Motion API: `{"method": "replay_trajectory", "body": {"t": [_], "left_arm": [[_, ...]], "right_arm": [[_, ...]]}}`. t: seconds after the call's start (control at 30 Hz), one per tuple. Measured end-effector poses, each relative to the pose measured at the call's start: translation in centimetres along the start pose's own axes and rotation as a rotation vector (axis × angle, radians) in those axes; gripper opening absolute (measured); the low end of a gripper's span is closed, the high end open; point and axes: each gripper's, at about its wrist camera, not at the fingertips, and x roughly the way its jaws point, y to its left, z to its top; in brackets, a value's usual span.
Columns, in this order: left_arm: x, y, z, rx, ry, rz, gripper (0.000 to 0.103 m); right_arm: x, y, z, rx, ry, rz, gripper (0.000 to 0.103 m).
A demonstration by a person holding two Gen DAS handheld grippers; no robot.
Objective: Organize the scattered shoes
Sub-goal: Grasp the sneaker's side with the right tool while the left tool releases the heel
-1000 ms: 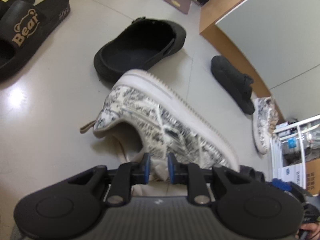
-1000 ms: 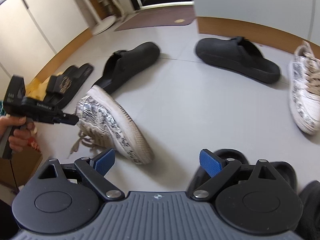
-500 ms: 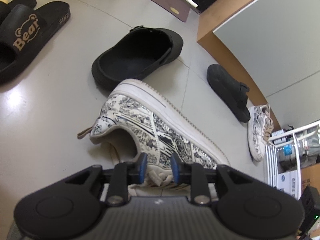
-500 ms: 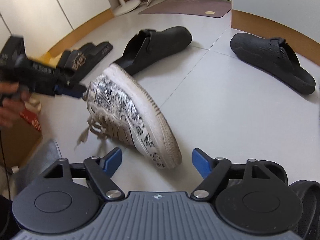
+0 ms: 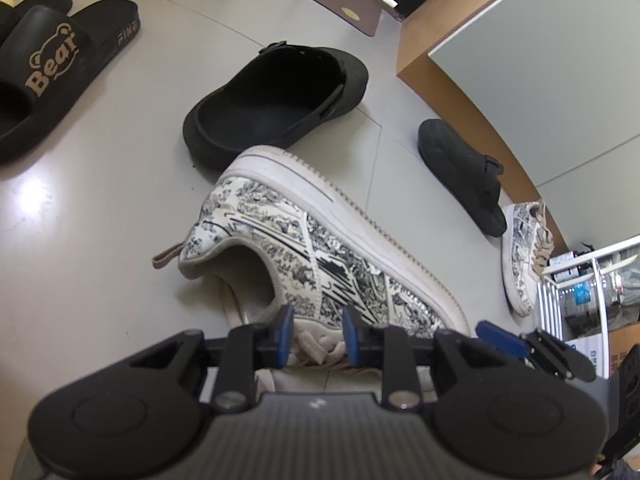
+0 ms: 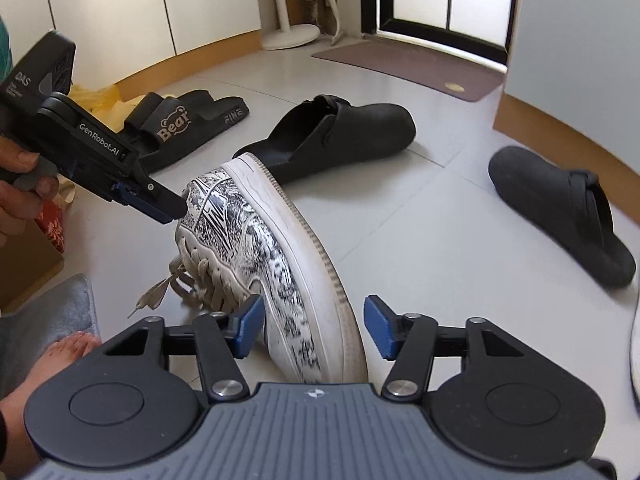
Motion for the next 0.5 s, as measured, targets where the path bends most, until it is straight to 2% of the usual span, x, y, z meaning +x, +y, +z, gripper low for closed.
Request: {"method": "replay_trajectory", "body": {"t": [0.07,0.23,0.27,0.3,0.33,0.5], "left_arm": [[-0.1,-0.4,-1.0,-0.017,-0.006,0.009,0.027],[0.0,-0.2,-1.0,-0.024,-0.009,0.011,0.027],[0.1,-0.1,-1.0,-0.026,-0.008,0.012,0.027],[0.1,0.0,-1.1,-0.027,-0.007,0.013,0.027],[0.1,0.0,-1.2,-0.029,-0.006,0.014,0.027],[0.5,0.2,-1.4,-0.03,0.008,0.026,0.027]], "right_arm": [[0.4,0.3,0.3,-0.02,-0.003,-0.001,0.058],[0.9,0.8,0.6,-0.048,-0.007,-0.006,0.058],[1.1,0.9,0.5,-0.055,-0.006,-0.015,0.057],[1.3,0.9,0.5,-0.062,-0.004,-0.026,0.049],[1.5,0.9,0.4,-0.07,-0.002,-0.037,0.047],[1.4,1.1,0.2,-0.062,-0.017,-0.054,0.046]]}}
